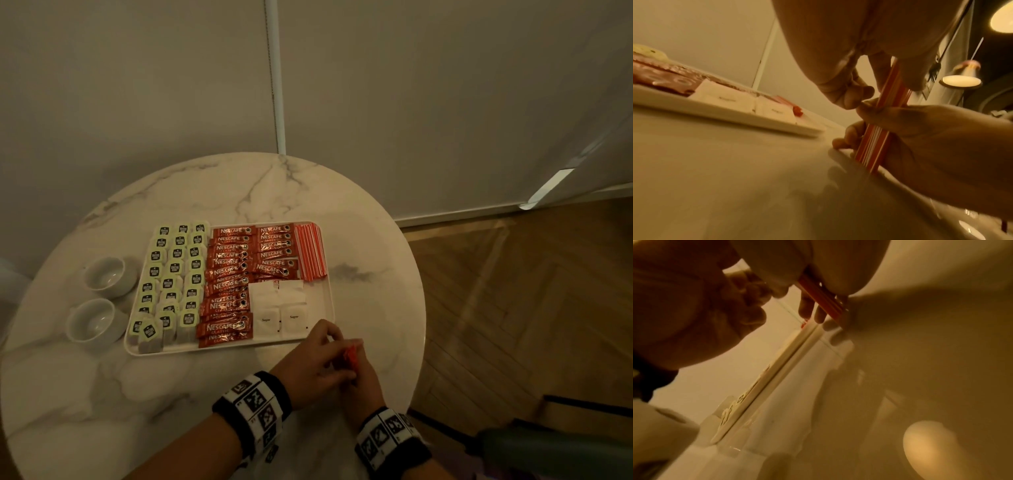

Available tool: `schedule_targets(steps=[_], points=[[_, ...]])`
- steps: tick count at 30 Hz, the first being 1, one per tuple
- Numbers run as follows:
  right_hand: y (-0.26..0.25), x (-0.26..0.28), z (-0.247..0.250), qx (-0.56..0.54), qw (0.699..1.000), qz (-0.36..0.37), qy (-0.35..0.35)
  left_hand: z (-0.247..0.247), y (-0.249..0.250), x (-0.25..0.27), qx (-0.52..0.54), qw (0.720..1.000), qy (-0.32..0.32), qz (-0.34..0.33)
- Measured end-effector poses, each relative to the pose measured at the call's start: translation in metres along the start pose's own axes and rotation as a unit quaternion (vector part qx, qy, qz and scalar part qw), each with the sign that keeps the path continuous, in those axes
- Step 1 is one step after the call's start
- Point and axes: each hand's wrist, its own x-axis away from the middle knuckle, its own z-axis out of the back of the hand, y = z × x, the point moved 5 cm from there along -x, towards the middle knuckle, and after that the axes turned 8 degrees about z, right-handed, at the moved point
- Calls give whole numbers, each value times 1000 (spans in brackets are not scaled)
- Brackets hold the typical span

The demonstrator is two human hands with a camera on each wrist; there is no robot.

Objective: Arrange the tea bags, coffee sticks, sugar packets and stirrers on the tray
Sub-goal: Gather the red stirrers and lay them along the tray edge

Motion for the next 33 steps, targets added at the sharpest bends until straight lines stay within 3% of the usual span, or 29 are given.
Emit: schedule_targets(steps=[1, 5, 10, 14, 18, 26, 33], points=[[3, -1, -3, 0, 1000, -28, -6, -2, -1, -1, 3, 1000, -5, 9], [-7, -8, -7, 122, 991, -21, -60, 3, -5, -7, 39, 997, 1, 71], [-34, -30, -22, 292, 953, 29, -74, 31, -13, -30, 231, 953, 53, 190], [-42, -57, -29, 396, 918, -13, -21, 64, -30, -47, 217, 936, 141, 238], [-35, -70, -44, 487, 870, -76, -24, 93, -55, -55, 140, 929, 224, 260], [-27, -79, -66, 603, 793, -78, -27, 112, -69, -82, -6, 949, 182, 256], [-27, -70, -59, 609, 788, -89, -12, 116, -64, -103, -44, 963, 122, 238]])
